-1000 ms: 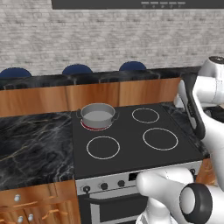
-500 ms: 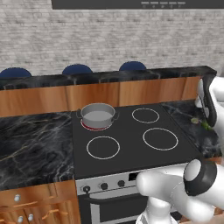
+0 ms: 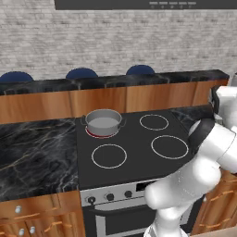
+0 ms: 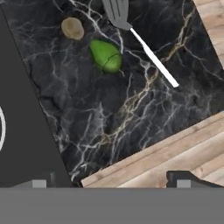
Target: Put the avocado and garlic in the pot. Retrieve the spatula and lightly stir the vegetables in the pot.
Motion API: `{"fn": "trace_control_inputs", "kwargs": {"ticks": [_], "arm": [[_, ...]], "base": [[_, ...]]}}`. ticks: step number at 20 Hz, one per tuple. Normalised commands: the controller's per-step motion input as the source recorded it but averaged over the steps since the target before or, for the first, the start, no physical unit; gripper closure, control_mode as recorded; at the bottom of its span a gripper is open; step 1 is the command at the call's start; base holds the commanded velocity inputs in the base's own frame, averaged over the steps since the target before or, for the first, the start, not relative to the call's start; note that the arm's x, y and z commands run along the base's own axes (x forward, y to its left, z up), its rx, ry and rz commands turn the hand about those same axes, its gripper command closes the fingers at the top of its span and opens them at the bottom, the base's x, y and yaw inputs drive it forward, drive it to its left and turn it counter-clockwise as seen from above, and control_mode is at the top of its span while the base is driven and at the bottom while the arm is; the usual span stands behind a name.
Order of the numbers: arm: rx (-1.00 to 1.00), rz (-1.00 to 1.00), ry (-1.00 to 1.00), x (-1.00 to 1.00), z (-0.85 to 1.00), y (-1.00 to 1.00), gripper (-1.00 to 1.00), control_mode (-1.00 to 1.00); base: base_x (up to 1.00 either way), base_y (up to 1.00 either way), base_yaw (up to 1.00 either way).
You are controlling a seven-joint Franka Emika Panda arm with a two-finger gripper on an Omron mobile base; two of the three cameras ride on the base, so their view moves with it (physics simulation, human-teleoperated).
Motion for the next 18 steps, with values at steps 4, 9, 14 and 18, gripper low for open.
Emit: {"fn": "trace_control_inputs", "kwargs": {"ticks": [4, 9, 14, 18], "arm": [[0.03, 0.00, 0.14, 0.82, -0.31, -0.74, -1.00, -1.00], [0.12, 0.06, 0.00, 0.27, 0.00, -0.15, -1.00, -1.00], [0.16, 0.18, 0.01, 0.02, -0.18, -0.08, -1.00, -1.00], [0.08, 0.21, 0.02, 0.00, -0.62, 0.00, -1.00, -1.00]], "base": [[0.00, 0.00, 0.00], [0.00, 0.00, 0.00], [0.00, 0.00, 0.00], [0.00, 0.00, 0.00]]}}
